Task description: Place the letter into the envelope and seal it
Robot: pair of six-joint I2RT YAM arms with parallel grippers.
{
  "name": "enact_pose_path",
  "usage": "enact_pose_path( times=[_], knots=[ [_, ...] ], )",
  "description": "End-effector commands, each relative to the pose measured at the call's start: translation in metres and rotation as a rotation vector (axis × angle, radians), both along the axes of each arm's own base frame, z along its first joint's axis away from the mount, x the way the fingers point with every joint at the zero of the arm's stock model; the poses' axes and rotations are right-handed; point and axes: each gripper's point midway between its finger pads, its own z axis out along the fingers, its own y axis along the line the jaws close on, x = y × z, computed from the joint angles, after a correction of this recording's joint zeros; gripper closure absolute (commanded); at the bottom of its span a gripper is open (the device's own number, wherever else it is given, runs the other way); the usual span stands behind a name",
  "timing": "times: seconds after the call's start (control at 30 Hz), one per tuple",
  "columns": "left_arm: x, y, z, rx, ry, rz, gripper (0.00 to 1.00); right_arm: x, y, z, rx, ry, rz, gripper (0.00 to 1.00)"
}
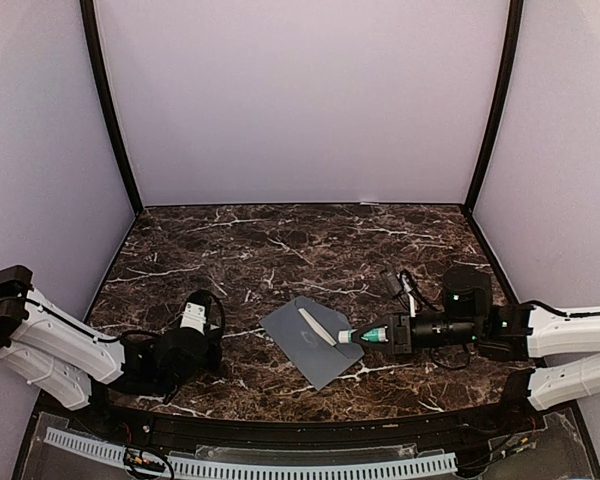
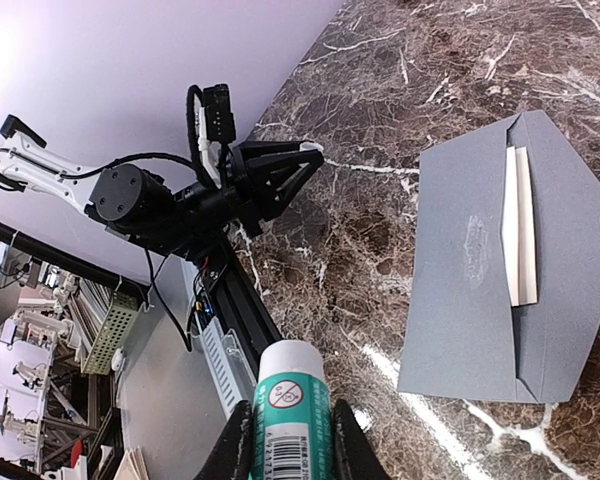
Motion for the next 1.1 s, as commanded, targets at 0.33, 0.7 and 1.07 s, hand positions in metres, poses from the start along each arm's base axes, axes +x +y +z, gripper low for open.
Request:
enact_pose_path(
  times=[0.33, 0.7, 1.07],
  knots=[
    [-0.01, 0.004, -0.047, -0.044, 0.156, 0.057, 0.82, 0.005, 0.001, 0.002, 0.02, -0.039, -0.018, 1.0],
    [-0.016, -0.005, -0.029, -0.039, 0.173, 0.05, 0.41, 0.007, 0.003, 0.002, 0.016, -0.04, -0.017, 1.0],
    [-0.012, -0.032, 0.054, -0.208, 0.11, -0.03, 0.17, 0.02, 0.016, 0.028, 0.08, -0.097, -0.044, 1.0]
  ],
)
